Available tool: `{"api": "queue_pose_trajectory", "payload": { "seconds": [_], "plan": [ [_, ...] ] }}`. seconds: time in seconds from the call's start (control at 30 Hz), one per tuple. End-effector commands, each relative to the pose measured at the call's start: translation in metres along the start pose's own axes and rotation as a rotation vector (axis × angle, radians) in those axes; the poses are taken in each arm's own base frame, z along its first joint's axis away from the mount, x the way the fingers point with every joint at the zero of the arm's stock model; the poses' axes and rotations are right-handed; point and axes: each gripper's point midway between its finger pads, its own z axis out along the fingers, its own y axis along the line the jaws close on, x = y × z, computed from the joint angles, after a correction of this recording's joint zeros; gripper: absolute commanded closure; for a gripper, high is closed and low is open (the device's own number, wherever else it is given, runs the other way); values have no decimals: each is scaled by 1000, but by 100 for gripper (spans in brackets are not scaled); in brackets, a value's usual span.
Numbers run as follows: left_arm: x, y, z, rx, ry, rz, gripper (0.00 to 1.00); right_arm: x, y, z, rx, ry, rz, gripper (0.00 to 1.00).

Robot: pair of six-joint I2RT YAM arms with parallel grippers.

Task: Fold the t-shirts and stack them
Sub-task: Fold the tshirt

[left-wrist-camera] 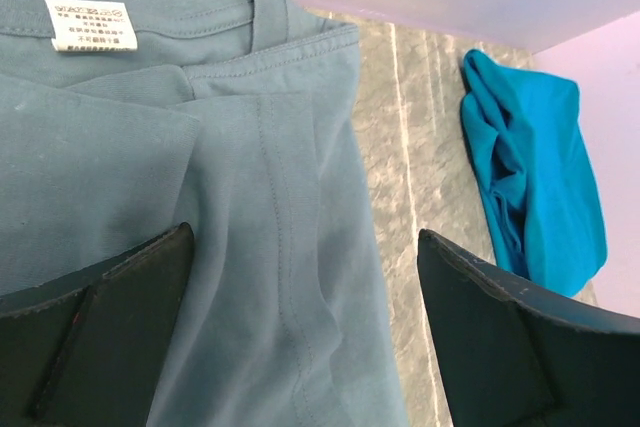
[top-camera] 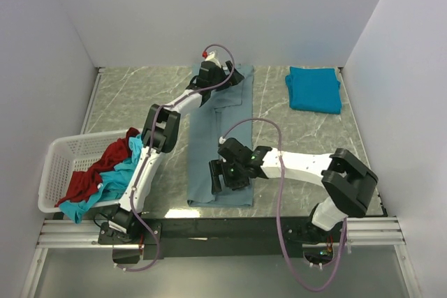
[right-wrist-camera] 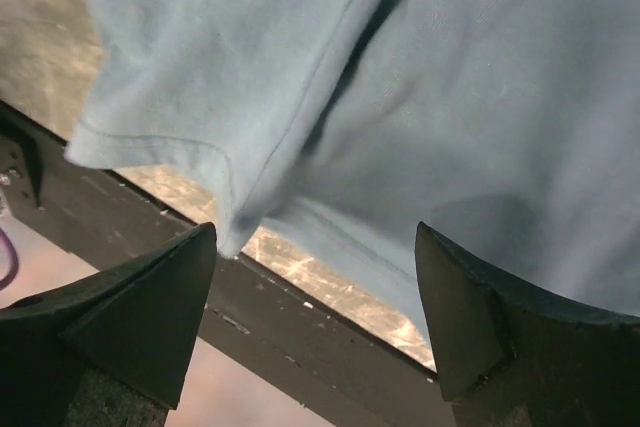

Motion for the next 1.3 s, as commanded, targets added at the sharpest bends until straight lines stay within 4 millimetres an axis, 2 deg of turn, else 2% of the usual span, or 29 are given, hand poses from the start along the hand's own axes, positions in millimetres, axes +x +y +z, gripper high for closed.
{"api": "queue_pose_trajectory", "payload": {
  "seconds": [0.0, 0.1, 0.13, 0.23, 0.27, 0.4, 0.43, 0.5, 0.53, 0.6, 0.63, 0.67, 0.7, 0.73, 0.77, 0.8, 0.83, 0.87, 0.9, 0.93, 0.97, 1.03, 1.07, 1.13, 1.17, 1.27],
  "plan": [
    [-11, -12, 6, 46, -40, 0, 0, -32, 22, -28, -55, -139, -45, 14],
    [-26, -28, 4, 72, -55, 21, 1, -48, 35, -42, -103, -210, -112, 13],
    [-37, -41, -2, 90, -67, 41, 1, -50, 42, -45, -129, -217, -135, 13],
    [-53, -59, -17, 96, -73, 96, 1, -51, 54, -45, -181, -201, -160, 13],
    [-78, -80, -33, 102, -112, 119, 1, -50, 56, -39, -186, -184, -147, 13],
    [-119, -120, -82, 94, -159, 192, 1, -38, 52, -26, -181, -123, -104, 21],
    [-130, -134, -104, 86, -165, 221, 1, -34, 49, -22, -170, -109, -96, 21],
    [-141, -136, -124, 26, -185, 230, 1, -23, 47, -17, -157, -75, -86, 25],
    [-143, -137, -147, -19, -165, 230, 1, -17, 45, -13, -144, -54, -85, 26],
    [-148, -128, -170, -107, -186, 220, 1, -9, 47, -8, -140, -37, -76, 30],
    [-141, -127, -193, -129, -173, 204, 1, 0, 47, -3, -139, -12, -79, 32],
    [-141, -121, -205, -162, -192, 194, 0, 2, 50, 0, -146, -6, -63, 34],
    [-137, -119, -216, -173, -199, 189, 1, 4, 51, 2, -148, -4, -59, 41],
    [-127, -110, -237, -201, -202, 167, 1, 7, 51, 6, -145, 4, -57, 46],
    [-114, -97, -267, -250, -219, 136, 1, 10, 47, 11, -115, 10, -36, 55],
    [-114, -97, -267, -250, -219, 136, 1, 10, 47, 11, -115, 10, -35, 55],
    [-94, -79, -274, -296, -192, 105, 1, 11, 46, 12, -104, 13, -33, 57],
    [-102, -84, -295, -304, -241, 92, 1, 14, 43, 14, -88, 19, -27, 56],
    [-97, -78, -303, -325, -245, 76, 1, 13, 39, 15, -70, 11, -19, 57],
    [-81, -65, -310, -357, -229, 50, 1, 12, 38, 15, -59, 6, -15, 57],
    [-84, -70, -324, -347, -251, 39, 0, 13, 36, 14, -45, 5, -16, 57],
    [-65, -63, -333, -359, -217, 22, 1, 12, 32, 14, -22, -6, -10, 57],
    [-62, -69, -341, -343, -217, 17, 1, 14, 29, 15, -14, -4, -1, 57],
    [-41, -61, -349, -367, -177, 0, 1, 16, 29, 18, -20, 8, 5, 61],
    [-38, -66, -355, -356, -181, 1, 1, 17, 31, 20, -27, 11, 6, 63],
    [-21, -48, -370, -424, -166, -38, 0, 19, 32, 24, -29, 23, 8, 71]
  ]
}}
